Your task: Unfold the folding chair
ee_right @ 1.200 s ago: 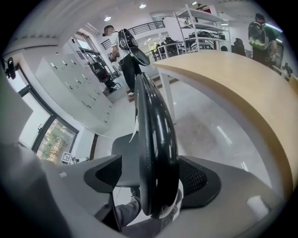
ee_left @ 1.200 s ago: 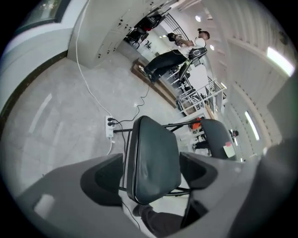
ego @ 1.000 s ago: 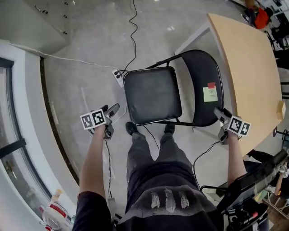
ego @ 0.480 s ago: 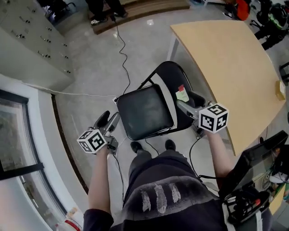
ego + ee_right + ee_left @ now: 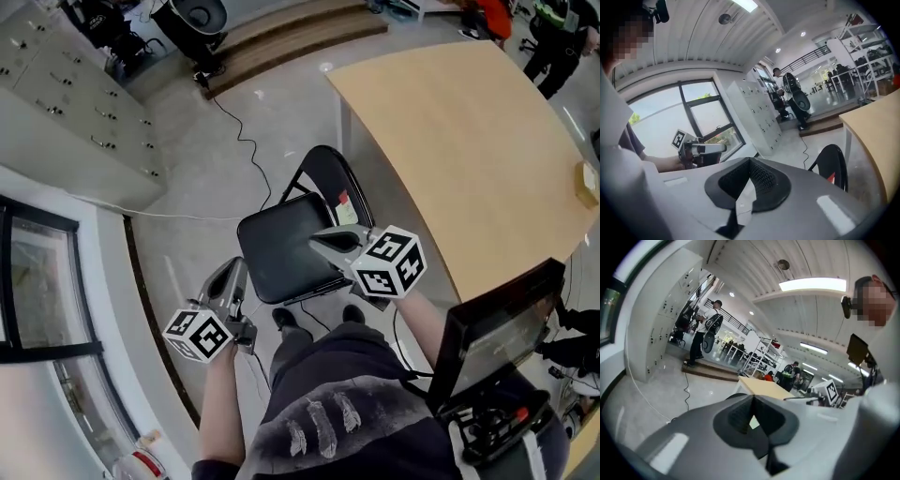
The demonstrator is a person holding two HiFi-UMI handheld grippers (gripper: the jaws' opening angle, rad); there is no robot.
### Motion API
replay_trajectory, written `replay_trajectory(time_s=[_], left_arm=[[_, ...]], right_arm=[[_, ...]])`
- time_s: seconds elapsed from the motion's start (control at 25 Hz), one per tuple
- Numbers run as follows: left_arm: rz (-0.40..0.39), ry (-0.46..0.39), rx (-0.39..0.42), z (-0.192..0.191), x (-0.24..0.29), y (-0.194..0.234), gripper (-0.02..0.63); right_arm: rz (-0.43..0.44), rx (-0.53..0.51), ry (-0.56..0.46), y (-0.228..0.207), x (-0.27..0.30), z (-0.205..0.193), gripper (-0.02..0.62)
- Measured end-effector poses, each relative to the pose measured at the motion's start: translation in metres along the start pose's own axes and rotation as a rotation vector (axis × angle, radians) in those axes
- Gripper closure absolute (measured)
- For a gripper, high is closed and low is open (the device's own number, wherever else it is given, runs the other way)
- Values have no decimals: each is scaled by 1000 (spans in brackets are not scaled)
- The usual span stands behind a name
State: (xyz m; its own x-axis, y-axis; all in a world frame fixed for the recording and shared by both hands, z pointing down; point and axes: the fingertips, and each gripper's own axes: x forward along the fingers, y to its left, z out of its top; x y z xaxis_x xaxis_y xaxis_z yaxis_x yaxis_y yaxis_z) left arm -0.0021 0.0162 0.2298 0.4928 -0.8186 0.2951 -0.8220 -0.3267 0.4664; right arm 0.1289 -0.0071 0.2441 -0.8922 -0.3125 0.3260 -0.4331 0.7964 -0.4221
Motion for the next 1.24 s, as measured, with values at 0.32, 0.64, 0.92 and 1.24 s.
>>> replay_trajectory(time_s=[0.32,0.64,0.92,1.24], left_arm=[[98,-13,26,-27,-32,-38,604],[78,-28,63,-29,-37,-59,604],[22,-82,69,-50,-128,-53,604],[-21,-150,27,-60,-234,-33,604]], right_arm=[[129,-83,64,25,0,-18,594],[202,-127,97,61,9,-22,594],[210,-197,127,166,31,-55,594],[238,-274,171,283,62,-81,594]])
